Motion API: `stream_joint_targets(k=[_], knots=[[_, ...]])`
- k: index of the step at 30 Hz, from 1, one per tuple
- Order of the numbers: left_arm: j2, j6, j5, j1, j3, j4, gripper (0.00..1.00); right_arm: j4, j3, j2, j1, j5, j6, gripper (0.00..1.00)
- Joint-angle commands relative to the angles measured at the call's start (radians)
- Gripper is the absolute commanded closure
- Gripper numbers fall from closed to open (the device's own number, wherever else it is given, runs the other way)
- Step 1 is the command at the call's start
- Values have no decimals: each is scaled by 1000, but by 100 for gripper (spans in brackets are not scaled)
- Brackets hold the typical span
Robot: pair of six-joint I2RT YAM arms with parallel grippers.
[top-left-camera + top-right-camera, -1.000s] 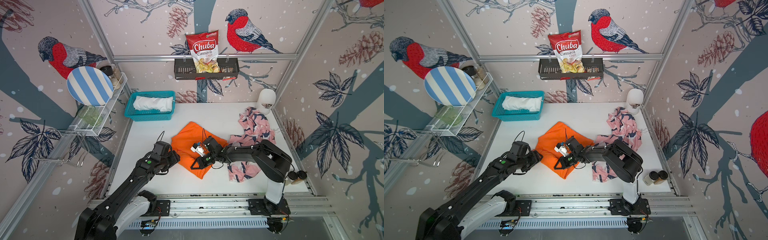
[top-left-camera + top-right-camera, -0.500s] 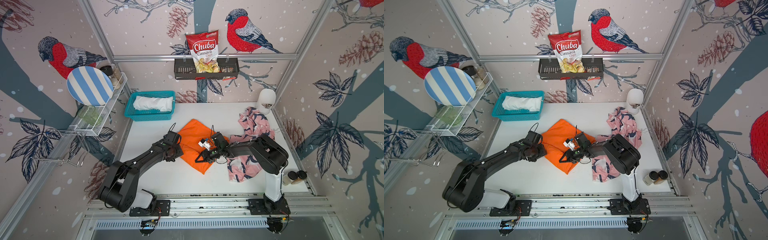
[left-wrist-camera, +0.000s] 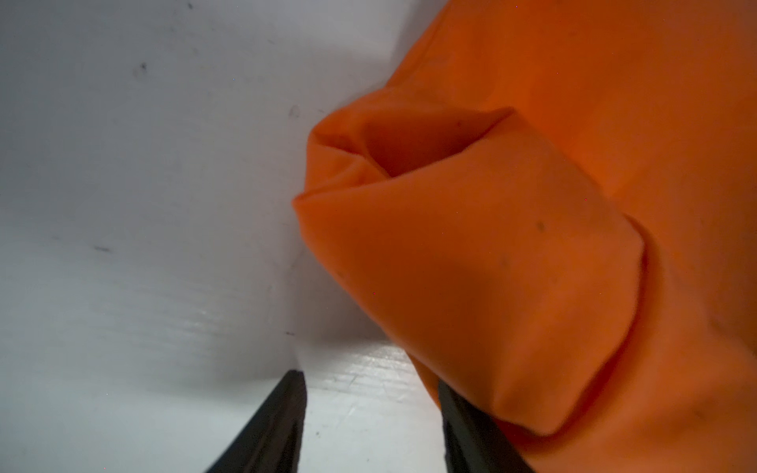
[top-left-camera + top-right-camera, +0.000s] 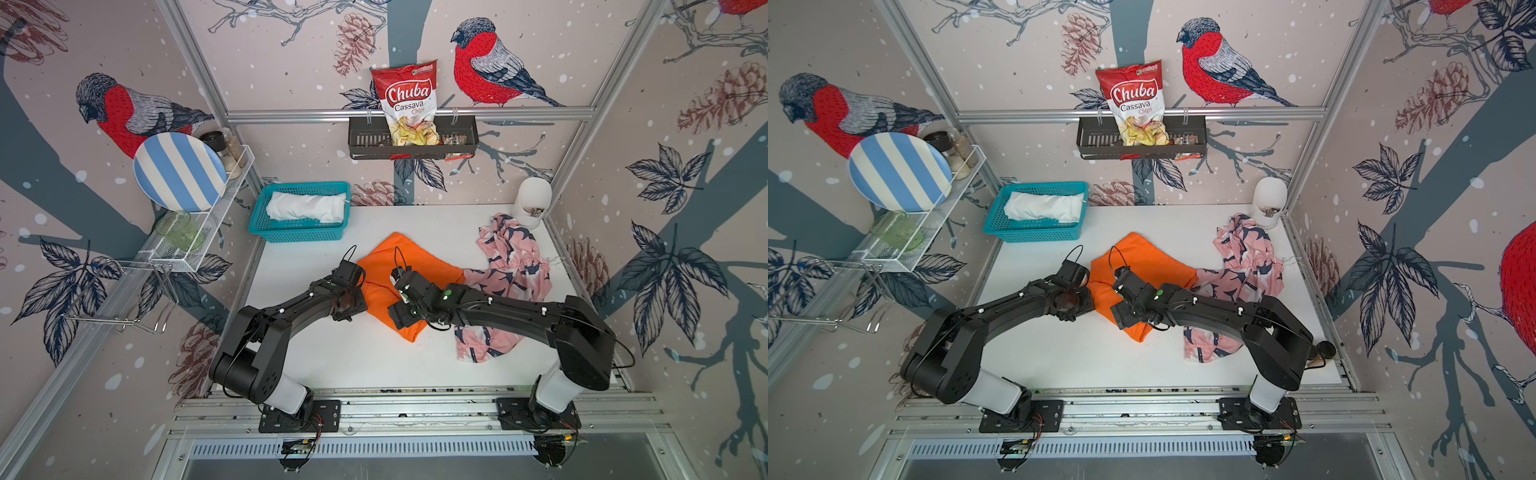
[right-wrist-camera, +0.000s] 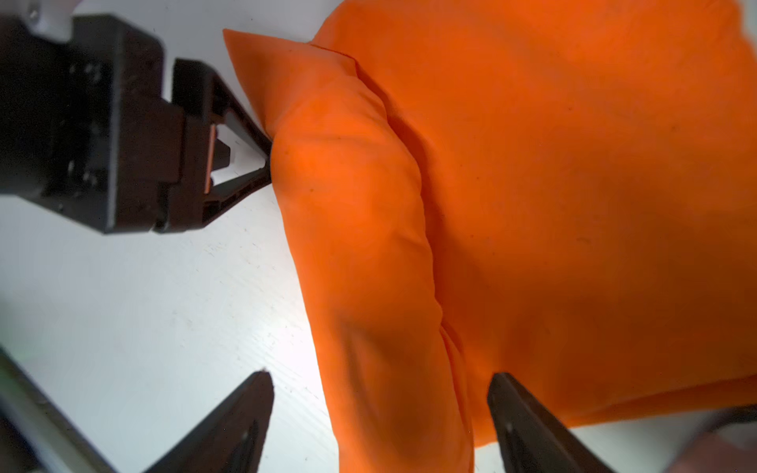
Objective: Roll up the shorts
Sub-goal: Roll the shorts at the center of the board.
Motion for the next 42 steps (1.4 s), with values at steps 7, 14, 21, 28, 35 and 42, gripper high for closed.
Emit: stream_joint_targets(k=[7,14,21,28,35,42], knots=[[7,20,25,24,12,18,44,61,-16,133,177,418,-292,0],[19,31,34,39,26,9,43,130,-29,279,164,424,-363,2],[-29,34,40,47,36,3,38,108,-28,269,122,291,-330,59],[-161,14,59,47,39,-52,32,54,-10,194,93,-94,-195,80],[-336,-10,60,47,26,-141,29,96,-23,148,39,-531,-42,83],[-390,-12,48,48,3,-174,28,386,-154,139,-139,-984,149,82]])
